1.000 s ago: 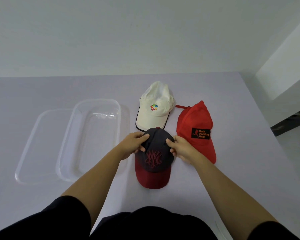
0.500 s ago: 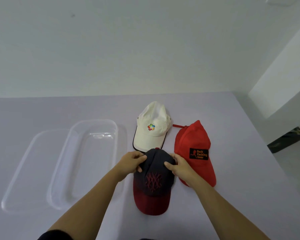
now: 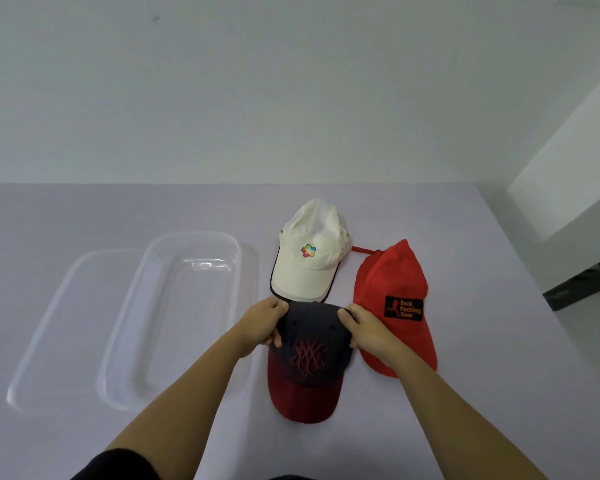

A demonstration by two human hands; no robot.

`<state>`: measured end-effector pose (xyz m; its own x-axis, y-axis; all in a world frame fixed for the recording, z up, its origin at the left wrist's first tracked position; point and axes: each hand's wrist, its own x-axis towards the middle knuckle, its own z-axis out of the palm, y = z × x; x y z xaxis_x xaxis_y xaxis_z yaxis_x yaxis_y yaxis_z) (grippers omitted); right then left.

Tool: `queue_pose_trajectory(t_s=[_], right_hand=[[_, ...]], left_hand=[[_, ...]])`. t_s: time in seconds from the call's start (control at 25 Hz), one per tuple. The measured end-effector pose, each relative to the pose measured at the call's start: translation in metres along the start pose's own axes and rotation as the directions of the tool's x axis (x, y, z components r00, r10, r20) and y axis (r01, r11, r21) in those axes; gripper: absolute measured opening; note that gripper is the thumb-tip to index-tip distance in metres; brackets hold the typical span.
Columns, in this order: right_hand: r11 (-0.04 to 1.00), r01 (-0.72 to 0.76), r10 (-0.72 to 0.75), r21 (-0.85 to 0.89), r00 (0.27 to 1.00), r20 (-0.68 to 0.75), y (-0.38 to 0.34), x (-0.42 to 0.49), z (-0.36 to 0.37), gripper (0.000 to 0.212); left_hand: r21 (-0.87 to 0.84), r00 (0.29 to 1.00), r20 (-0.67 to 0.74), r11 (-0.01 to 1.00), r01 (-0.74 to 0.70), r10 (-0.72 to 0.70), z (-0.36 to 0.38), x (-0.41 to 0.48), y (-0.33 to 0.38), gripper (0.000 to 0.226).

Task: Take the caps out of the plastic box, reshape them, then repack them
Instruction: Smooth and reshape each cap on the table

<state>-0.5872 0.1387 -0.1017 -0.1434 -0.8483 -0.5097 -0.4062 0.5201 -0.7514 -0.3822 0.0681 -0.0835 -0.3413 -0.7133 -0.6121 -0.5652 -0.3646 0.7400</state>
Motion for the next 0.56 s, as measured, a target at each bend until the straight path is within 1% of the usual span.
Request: queue_pose_trajectory(t_s=[0.16, 0.28, 0.4, 0.48, 0.56], right_hand=[[0.998, 0.006, -0.009, -0.064, 0.999, -0.041, -0.003, 0.002, 0.0, 0.031], [0.998, -0.035, 0.035, 0.05, 0.999, 0.001, 0.003, -0.001, 0.0, 0.03], [0.995, -0.073, 0.069, 0.075, 0.997, 0.044, 0.012, -0.005, 0.006, 0.023], [0.995, -0.067, 0.065, 0.079, 0.997, 0.036, 0.02, -0.006, 0.012, 0.019], [0.997, -0.037, 0.036, 0.067, 0.999, 0.014, 0.024, -0.007, 0.014, 0.02]], left_hand=[[-0.043, 0.999, -0.031, 0.999, 0.02, -0.021, 0.001, -0.001, 0.002, 0.025], [-0.07, 0.999, -0.022, 0.997, 0.027, -0.029, -0.001, -0.003, 0.002, 0.023], [-0.092, 0.999, -0.008, 0.995, 0.043, -0.044, 0.001, -0.005, -0.002, 0.026], [-0.051, 0.999, -0.005, 0.998, 0.046, -0.046, 0.003, -0.005, -0.005, 0.032], [0.021, 0.999, -0.037, 0.999, 0.034, -0.033, 0.001, -0.005, -0.008, 0.035]])
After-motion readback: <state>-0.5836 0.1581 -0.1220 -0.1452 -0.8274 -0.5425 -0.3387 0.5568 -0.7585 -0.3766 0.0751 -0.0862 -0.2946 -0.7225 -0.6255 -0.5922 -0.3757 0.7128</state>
